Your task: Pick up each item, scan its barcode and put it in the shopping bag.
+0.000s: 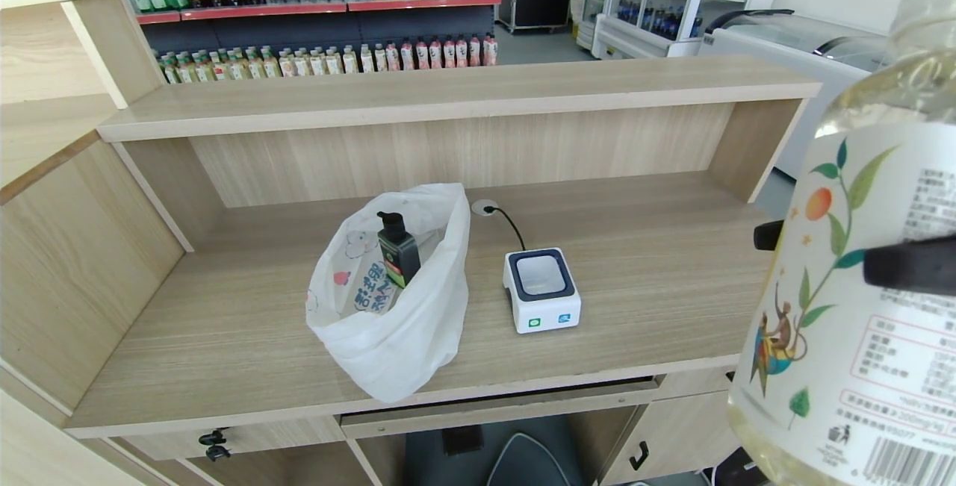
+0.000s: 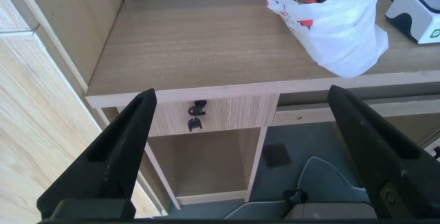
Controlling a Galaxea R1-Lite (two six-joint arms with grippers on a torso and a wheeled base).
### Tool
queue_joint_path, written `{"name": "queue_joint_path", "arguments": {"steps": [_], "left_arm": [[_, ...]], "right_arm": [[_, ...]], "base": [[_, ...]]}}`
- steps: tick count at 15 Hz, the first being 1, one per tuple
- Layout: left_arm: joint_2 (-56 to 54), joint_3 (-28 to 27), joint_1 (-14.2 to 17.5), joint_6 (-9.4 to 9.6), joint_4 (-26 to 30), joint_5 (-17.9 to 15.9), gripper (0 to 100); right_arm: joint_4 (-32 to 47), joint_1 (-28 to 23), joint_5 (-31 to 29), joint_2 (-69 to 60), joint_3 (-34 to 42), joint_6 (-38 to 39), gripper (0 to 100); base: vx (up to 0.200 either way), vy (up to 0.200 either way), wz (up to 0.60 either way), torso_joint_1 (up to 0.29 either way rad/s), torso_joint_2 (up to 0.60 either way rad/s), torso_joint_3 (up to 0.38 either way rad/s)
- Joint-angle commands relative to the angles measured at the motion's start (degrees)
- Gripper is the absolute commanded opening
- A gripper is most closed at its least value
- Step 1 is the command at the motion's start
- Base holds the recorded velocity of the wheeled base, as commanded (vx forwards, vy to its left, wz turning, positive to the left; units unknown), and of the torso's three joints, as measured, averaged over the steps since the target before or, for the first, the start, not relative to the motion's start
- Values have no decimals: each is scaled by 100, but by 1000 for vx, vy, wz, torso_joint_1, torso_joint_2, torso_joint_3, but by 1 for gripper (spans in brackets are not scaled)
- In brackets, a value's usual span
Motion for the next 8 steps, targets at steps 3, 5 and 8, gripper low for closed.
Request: {"name": "queue_joint_path", "arguments": {"steps": [3, 5, 8], "left_arm": [[-2, 0, 4, 2, -1, 0, 100], [-2, 0, 4, 2, -1, 0, 100], [-2, 0, 4, 2, -1, 0, 100]], "right_arm": [[-25, 15, 2, 57, 2, -1, 0], [-43, -3, 2, 84, -7, -10, 0], [-210, -460, -490, 409, 11, -757, 0]], "base": [[0, 0, 0, 0, 0, 0], [0, 0, 0, 0, 0, 0], [0, 0, 0, 0, 0, 0]]}}
